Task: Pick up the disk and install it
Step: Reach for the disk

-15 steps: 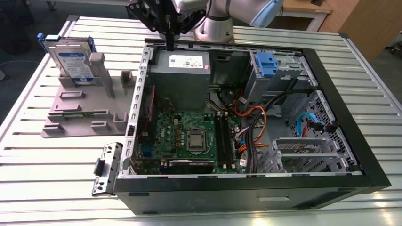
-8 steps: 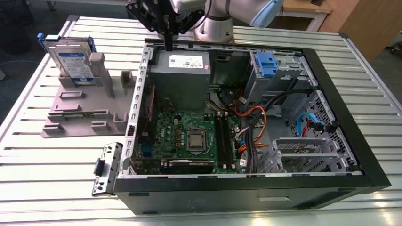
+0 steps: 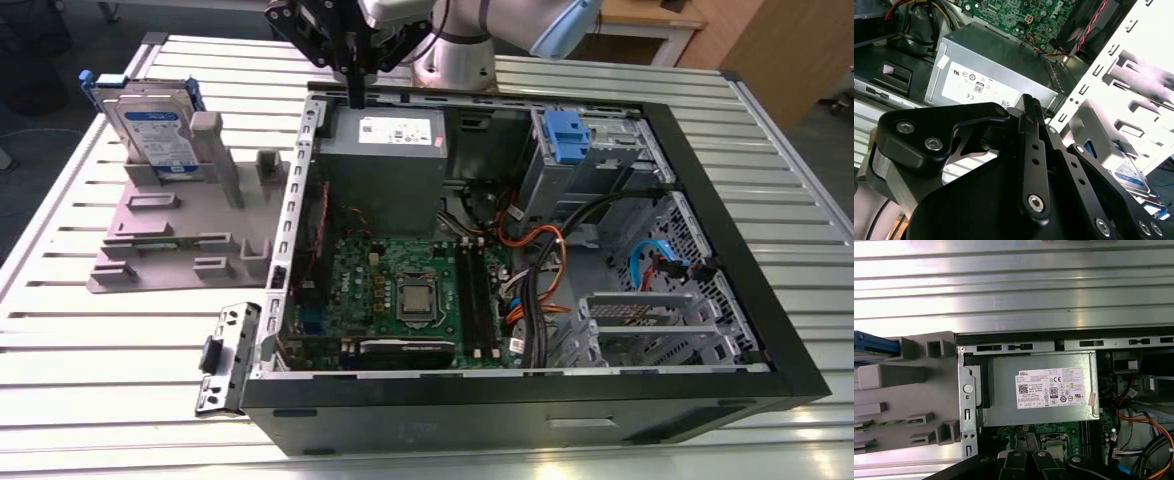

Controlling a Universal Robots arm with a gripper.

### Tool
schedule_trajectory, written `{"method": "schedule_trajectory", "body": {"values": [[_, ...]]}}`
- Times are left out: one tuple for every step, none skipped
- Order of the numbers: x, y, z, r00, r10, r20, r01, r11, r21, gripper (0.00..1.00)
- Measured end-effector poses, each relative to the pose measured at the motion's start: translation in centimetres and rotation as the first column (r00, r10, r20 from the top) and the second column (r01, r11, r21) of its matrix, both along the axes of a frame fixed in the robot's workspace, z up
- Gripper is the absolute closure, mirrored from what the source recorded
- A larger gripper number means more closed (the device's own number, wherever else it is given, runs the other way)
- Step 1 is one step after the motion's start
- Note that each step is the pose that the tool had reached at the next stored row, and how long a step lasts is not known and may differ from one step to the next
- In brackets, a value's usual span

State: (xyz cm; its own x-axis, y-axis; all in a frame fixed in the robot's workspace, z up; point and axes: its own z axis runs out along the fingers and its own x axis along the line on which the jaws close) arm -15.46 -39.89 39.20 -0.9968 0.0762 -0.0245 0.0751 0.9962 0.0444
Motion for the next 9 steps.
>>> {"method": "schedule_trajectory", "body": {"values": [[-0.01, 0.0, 0.0, 1.0, 0.0, 0.0, 0.0, 1.0, 0.0, 0.9], [-0.03, 0.0, 0.0, 1.0, 0.0, 0.0, 0.0, 1.0, 0.0, 0.9], [-0.05, 0.0, 0.0, 1.0, 0.0, 0.0, 0.0, 1.0, 0.0, 0.9], [-0.07, 0.0, 0.0, 1.0, 0.0, 0.0, 0.0, 1.0, -0.0001, 0.9], [-0.09, 0.0, 0.0, 1.0, 0.0, 0.0, 0.0, 1.0, 0.0, 0.9], [-0.11, 0.0, 0.0, 1.0, 0.0, 0.0, 0.0, 1.0, 0.0, 0.9], [-0.13, 0.0, 0.0, 1.0, 0.0, 0.0, 0.0, 1.0, 0.0, 0.9], [-0.15, 0.0, 0.0, 1.0, 0.0, 0.0, 0.0, 1.0, 0.0, 0.9], [-0.17, 0.0, -0.01, 1.0, 0.0, 0.0, 0.0, 1.0, 0.0, 0.9]]}}
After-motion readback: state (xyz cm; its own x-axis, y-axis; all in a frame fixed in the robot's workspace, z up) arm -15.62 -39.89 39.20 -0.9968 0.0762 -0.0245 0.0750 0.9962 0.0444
